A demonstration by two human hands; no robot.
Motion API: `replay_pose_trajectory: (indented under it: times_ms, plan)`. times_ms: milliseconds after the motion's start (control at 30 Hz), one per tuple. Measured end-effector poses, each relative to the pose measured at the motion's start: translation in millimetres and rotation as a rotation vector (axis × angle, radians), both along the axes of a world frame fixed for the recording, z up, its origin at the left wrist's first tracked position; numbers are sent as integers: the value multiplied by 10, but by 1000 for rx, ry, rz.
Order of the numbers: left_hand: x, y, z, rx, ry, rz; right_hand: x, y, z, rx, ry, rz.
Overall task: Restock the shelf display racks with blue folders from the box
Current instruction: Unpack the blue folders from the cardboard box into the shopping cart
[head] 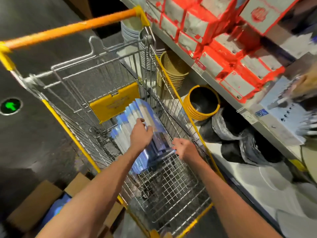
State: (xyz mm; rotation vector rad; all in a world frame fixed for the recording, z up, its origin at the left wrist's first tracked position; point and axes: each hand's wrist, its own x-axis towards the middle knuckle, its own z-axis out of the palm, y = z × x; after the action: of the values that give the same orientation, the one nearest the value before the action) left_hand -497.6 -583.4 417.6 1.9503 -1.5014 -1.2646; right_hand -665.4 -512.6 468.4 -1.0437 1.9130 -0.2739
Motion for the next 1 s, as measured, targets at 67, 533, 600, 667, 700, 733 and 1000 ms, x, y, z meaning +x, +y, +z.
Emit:
replay_pose_trajectory:
  times_ms: [67,533,600,667,700,733,1000]
  plan:
    - [105,162,152,-46,2,10,49,107,72,-5,-22,34]
    - [629,2523,1006,-303,3,352,630,1584,250,-178,-201,335]
    - [724,2878,1005,-283,-19,366,736,1815,327,-183,-234,363]
    - [859,3299,1046,-263,-44,410,893,2100,394,-179,-250,418]
    - [926,3463,1051,-252,-55,433,984,2220,428,-175,-263,436]
    - [975,3608,1079,-246,-75,443,1061,2310,403,-169,-263,461]
    - [1461,4622,1019,-108,-132,555,1584,3029,368,-67,-315,657]
